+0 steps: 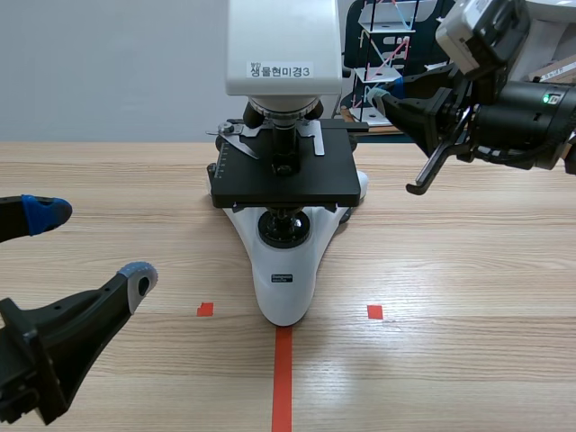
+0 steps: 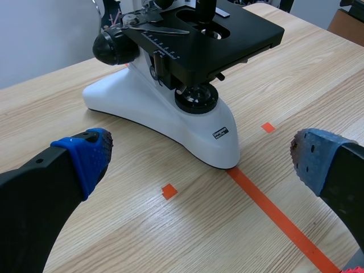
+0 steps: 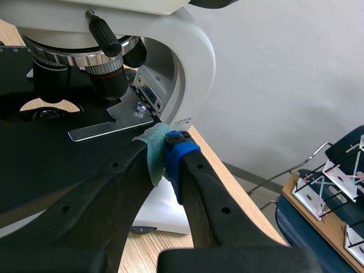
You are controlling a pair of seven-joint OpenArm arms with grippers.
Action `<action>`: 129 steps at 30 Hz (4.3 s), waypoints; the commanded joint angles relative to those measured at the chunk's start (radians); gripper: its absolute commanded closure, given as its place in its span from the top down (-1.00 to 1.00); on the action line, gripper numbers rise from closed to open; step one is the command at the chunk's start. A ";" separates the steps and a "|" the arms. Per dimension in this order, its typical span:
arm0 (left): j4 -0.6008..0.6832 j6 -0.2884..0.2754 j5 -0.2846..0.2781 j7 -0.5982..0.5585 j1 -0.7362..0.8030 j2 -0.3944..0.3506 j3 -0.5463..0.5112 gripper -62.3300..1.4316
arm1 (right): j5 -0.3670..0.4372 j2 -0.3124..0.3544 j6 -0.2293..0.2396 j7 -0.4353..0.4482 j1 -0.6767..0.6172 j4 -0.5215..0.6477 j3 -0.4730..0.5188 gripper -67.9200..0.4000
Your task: Return to the home posture
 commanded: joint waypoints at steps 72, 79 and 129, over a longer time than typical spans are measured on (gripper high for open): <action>0.013 -0.001 -0.006 -0.013 0.000 0.000 0.007 1.00 | 0.218 0.044 -0.092 0.303 -1.071 0.458 0.437 0.89; 0.013 -0.001 -0.006 -0.013 0.000 0.000 0.007 1.00 | 0.214 0.045 -0.088 0.318 -1.071 0.458 0.442 1.00; 0.013 -0.001 -0.006 -0.013 0.000 0.000 0.007 1.00 | 0.214 0.045 -0.088 0.319 -1.071 0.458 0.442 1.00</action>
